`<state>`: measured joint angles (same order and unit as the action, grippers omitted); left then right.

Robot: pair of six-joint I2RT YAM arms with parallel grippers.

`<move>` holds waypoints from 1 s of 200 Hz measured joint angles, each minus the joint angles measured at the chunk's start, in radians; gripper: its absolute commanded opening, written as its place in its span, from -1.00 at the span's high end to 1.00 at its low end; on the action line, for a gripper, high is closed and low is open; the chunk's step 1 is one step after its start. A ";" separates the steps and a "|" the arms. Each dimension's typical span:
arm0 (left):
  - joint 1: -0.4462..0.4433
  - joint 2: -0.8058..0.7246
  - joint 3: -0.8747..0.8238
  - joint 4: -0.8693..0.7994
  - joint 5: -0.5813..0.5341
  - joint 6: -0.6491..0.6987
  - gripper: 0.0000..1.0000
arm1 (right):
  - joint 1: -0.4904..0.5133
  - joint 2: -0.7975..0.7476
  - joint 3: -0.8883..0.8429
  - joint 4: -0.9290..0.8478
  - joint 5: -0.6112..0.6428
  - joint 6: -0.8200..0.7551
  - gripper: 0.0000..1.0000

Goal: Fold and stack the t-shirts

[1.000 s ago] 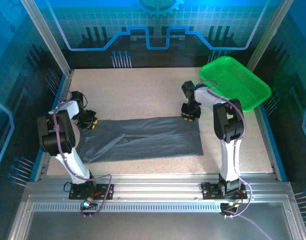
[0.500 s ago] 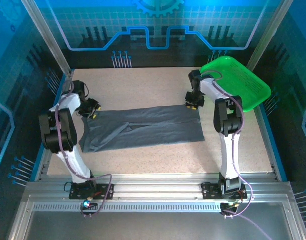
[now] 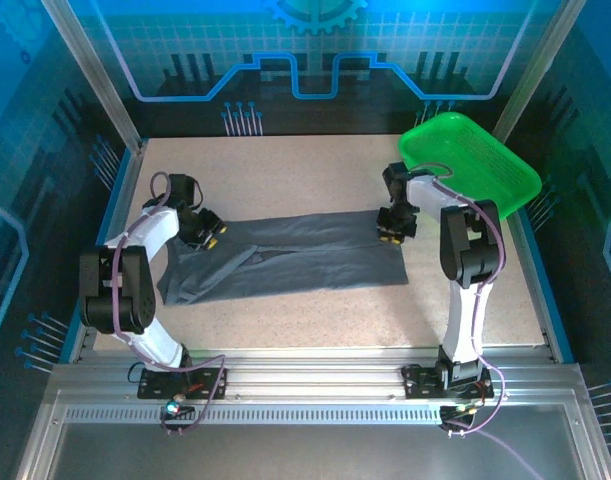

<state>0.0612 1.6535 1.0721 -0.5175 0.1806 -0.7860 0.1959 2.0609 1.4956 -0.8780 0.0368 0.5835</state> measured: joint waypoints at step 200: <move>-0.037 0.154 0.063 -0.008 -0.012 0.371 0.34 | 0.098 -0.150 -0.155 0.012 0.125 -0.087 0.83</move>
<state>0.0246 1.8076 1.1351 -0.5251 0.1688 -0.4149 0.2935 1.9110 1.3403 -0.8658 0.1616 0.4961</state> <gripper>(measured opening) 0.358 0.085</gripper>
